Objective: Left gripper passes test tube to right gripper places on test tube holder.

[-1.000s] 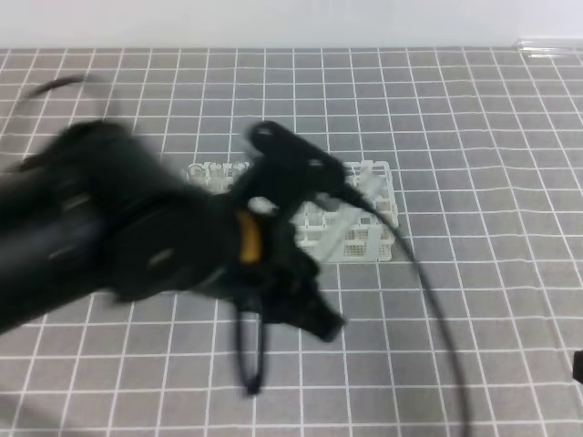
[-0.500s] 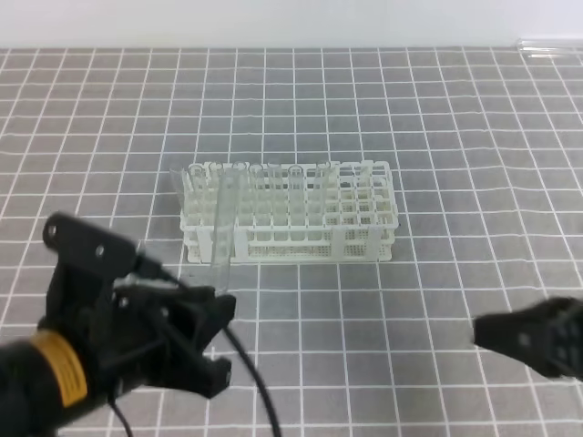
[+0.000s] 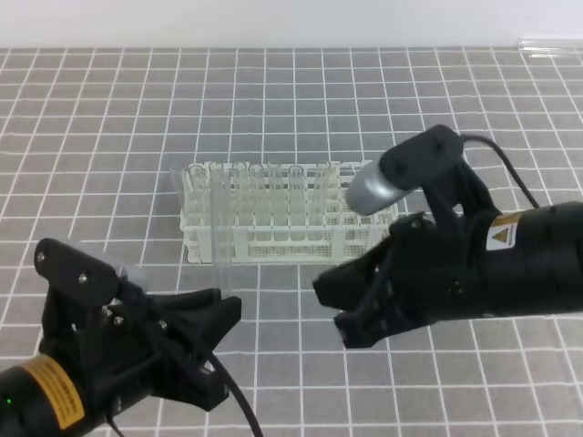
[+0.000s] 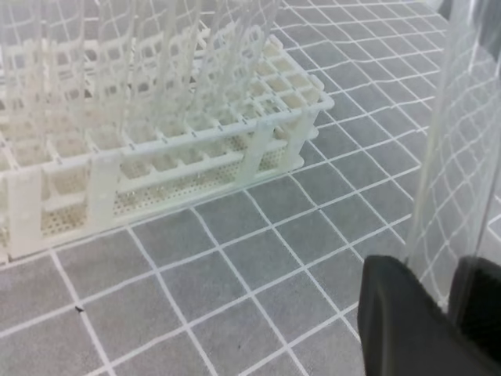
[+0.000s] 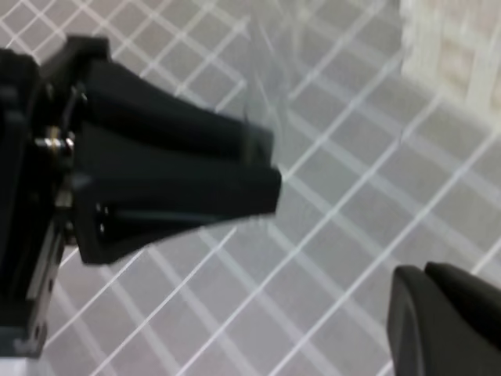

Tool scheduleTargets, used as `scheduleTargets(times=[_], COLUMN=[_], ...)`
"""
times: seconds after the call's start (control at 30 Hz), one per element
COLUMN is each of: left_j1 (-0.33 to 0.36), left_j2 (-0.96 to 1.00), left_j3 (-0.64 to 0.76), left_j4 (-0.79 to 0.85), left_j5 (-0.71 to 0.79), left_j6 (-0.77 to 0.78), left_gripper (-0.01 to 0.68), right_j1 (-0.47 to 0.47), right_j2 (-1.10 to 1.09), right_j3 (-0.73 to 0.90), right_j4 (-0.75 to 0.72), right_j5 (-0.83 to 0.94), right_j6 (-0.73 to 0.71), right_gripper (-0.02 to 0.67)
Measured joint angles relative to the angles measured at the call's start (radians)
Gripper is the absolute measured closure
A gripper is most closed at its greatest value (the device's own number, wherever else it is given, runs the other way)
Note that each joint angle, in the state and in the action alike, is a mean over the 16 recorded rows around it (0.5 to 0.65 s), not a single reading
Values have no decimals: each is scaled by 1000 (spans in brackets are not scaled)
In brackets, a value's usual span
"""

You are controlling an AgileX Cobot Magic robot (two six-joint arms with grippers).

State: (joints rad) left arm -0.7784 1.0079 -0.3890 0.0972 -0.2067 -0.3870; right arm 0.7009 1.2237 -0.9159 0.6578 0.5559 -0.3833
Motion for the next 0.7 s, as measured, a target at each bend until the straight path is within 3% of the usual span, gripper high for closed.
scheduleTargets(times=[0.3, 0.53, 0.7], left_j1=[0, 0, 0], left_j2=[62, 169, 236], left_j3=[1, 9, 17], left_j4=[9, 63, 105], left_j5=[-124, -288, -397], left_j6=[15, 37, 51], left_gripper=[606, 606, 600], right_j1=[191, 325, 384], right_j2=[-87, -169, -175], right_j3=[114, 297, 369], right_j4=[-126, -144, -142], right_j5=[-416, -804, -985], right_j6=[-12, -29, -25], right_gripper=[662, 661, 636])
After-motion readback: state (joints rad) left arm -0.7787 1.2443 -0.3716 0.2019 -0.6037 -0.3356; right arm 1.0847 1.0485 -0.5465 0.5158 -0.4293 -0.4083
